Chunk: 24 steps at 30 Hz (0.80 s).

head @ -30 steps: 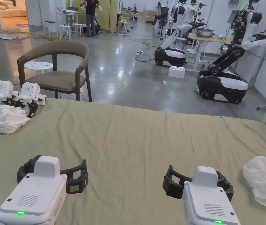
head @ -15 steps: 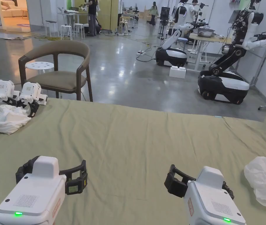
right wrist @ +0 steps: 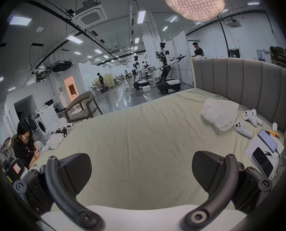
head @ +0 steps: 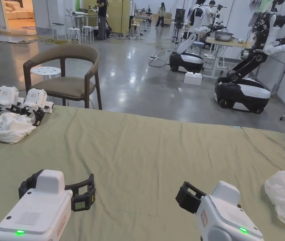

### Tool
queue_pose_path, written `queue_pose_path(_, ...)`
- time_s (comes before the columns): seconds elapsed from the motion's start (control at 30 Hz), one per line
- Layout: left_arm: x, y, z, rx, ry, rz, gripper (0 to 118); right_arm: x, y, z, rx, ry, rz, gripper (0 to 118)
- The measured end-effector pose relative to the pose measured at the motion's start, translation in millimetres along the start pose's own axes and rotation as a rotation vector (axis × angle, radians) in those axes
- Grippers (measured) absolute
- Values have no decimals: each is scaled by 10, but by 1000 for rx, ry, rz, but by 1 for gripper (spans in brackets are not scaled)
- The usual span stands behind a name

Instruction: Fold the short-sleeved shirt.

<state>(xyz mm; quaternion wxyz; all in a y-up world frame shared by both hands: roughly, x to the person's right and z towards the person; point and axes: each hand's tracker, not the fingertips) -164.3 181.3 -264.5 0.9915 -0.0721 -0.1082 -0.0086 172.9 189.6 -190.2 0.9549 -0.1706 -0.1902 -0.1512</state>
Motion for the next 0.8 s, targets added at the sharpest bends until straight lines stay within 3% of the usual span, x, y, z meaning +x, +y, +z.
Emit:
queue_pose_path(0.37,-1,-39,-24,-11,-4,-1,113,-39,-6,-63,-10,-43,61,118)
queue_pose_path(0.8,4,-64,-41,-21,-3,-1,113,-3,-2,-123,-39,-45,69,118)
